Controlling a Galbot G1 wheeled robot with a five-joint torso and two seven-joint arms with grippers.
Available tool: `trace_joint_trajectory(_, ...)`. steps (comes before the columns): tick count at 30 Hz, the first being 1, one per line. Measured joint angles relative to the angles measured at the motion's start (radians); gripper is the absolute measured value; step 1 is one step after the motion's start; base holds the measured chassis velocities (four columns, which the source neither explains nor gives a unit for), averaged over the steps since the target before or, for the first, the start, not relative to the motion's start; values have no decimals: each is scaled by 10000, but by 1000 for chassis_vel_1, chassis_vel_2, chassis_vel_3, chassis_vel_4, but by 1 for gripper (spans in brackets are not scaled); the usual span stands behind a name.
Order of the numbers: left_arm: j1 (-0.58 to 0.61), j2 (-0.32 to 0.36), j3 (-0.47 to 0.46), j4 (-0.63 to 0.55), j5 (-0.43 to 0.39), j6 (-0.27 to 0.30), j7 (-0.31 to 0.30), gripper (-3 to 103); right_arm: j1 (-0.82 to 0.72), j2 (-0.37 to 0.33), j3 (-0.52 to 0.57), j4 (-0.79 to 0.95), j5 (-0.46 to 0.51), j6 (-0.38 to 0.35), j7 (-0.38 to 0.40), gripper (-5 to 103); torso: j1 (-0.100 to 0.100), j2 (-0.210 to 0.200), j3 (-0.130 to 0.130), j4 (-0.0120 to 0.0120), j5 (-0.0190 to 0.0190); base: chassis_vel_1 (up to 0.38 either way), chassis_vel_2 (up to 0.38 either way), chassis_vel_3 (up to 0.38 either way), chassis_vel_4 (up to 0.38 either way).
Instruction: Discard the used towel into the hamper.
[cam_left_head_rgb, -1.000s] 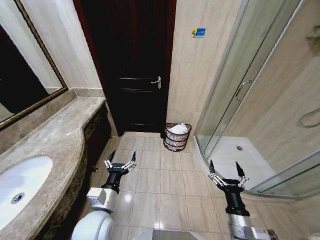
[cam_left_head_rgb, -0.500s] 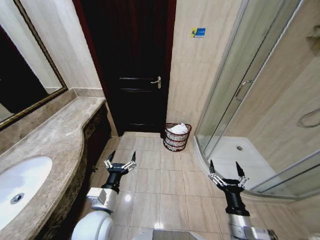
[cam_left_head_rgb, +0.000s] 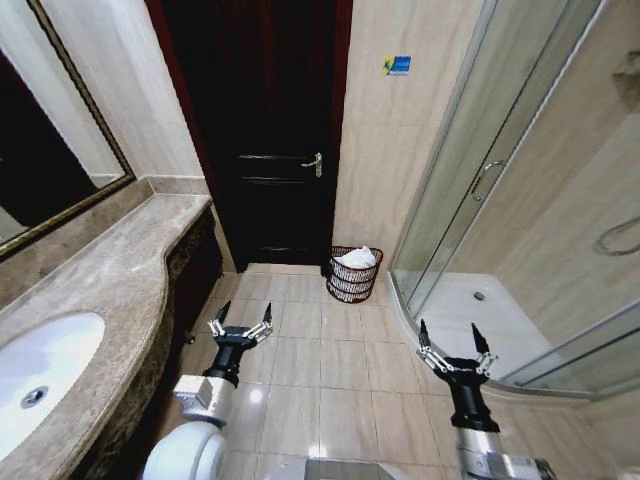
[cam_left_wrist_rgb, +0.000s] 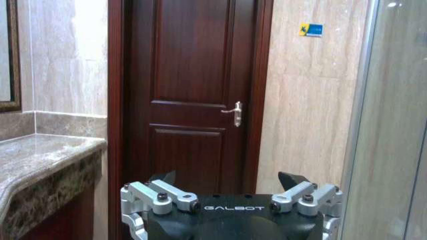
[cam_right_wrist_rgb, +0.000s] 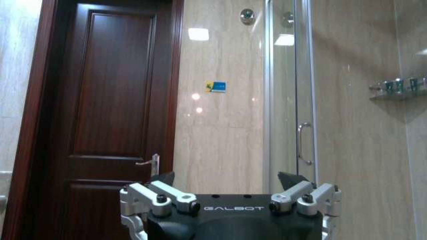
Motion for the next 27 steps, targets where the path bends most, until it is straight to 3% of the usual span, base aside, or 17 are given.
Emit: trace_joint_trajectory(27,0,0,0,-1,0,0,0,100,0,0,1,0,0,0,0,100,0,0,0,0,0,0,0,0,0)
